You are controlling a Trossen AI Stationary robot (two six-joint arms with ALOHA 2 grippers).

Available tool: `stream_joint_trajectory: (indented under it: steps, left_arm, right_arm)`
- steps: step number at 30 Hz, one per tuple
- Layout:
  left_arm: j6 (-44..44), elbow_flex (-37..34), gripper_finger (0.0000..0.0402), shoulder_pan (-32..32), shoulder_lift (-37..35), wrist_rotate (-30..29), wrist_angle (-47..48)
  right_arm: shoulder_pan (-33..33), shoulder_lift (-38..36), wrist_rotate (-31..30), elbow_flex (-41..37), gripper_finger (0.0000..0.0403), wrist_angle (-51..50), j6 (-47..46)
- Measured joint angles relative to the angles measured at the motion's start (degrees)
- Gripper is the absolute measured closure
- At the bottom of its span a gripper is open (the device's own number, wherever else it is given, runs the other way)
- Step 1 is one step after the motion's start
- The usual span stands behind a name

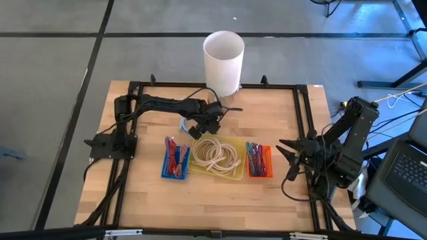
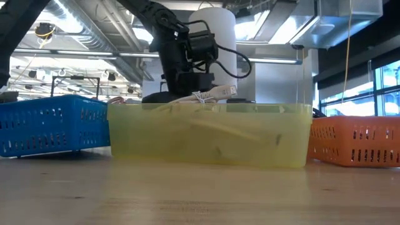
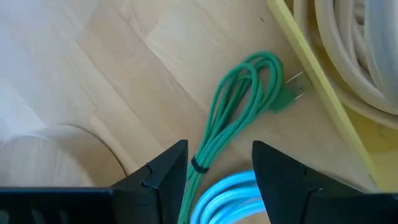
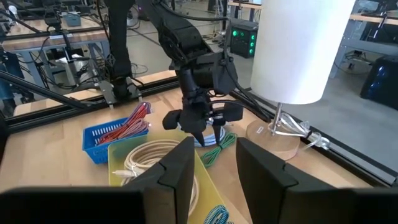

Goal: Pick & Place USB Port
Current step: Put the green charger cable into the blue bin

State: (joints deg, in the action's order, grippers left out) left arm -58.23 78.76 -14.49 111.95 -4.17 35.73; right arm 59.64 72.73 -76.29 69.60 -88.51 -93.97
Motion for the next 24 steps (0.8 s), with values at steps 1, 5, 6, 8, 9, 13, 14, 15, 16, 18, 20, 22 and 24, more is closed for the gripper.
stream_joint_trajectory:
  steps: [1, 5, 6, 8, 9, 13, 14, 15, 16, 18, 20, 22, 24]
  left_arm:
    - [0.01, 0.0, 0.0229, 0.14, 0.29, 0.27, -0.09]
    - [0.37, 0.05, 0.0231, 0.23, 2.64, 0.71, 0.19]
    - [0.28, 0.21, 0.0231, 0.15, 3.03, 0.96, 0.31]
    - [-0.08, 0.28, 0.0231, 0.33, 3.97, 0.87, 0.41]
    - [-0.44, 0.28, 0.0232, 0.34, 4.12, 0.81, 0.39]
    - [-2.81, 0.21, 0.025, 0.36, 4.26, 0.74, -0.27]
    - [-3.09, 0.17, 0.0263, 0.36, 4.26, 0.92, -0.74]
    - [-3.5, 0.17, 0.028, 0.36, 4.25, 1.21, -0.84]
    - [-3.78, 0.15, 0.0301, 0.38, 4.21, 1.55, -0.83]
    - [-4.58, 0.15, 0.0351, 0.22, 4.28, 3.35, -0.62]
    - [-4.32, 0.11, 0.0387, -0.07, 4.32, 4.83, -0.84]
    - [-3.46, 0.07, 0.0396, -0.06, 4.32, 5.22, -1.05]
    - [-2.99, 0.2, 0.0399, 0.1, 4.03, 4.07, -0.83]
  right_arm:
    - [0.0, 0.0, 0.0, 0.0, 0.0281, 0.01, 0.01]
    - [0.01, 0.0, 0.0, 0.0, 0.0281, 0.0, 0.01]
    - [0.01, 0.0, 0.0, 0.0, 0.0281, 0.02, 0.01]
    - [-0.01, 0.0, 0.0, 0.0, 0.0281, 0.0, 0.01]
    - [0.01, 0.0, 0.0, 0.0, 0.0281, 0.02, 0.01]
    - [0.0, 0.0, 0.0, 0.0, 0.0281, 0.02, 0.01]
    - [0.0, 0.0, -0.03, 0.0, 0.0281, 0.0, 0.01]
    - [0.01, 0.0, -0.07, 0.0, 0.0281, 0.02, 0.01]
    - [-0.01, 0.0, -0.15, 0.0, 0.0281, 0.02, 0.01]
    - [-0.01, 0.0, -0.17, 0.0, 0.0281, 0.02, 0.01]
    - [0.01, 0.02, -0.16, 0.0, 0.0281, 0.06, 0.01]
    - [-0.01, 0.07, -0.15, 0.0, 0.0281, 0.07, 0.01]
    - [-0.01, 0.07, -0.15, 0.0, 0.0281, 0.07, 0.01]
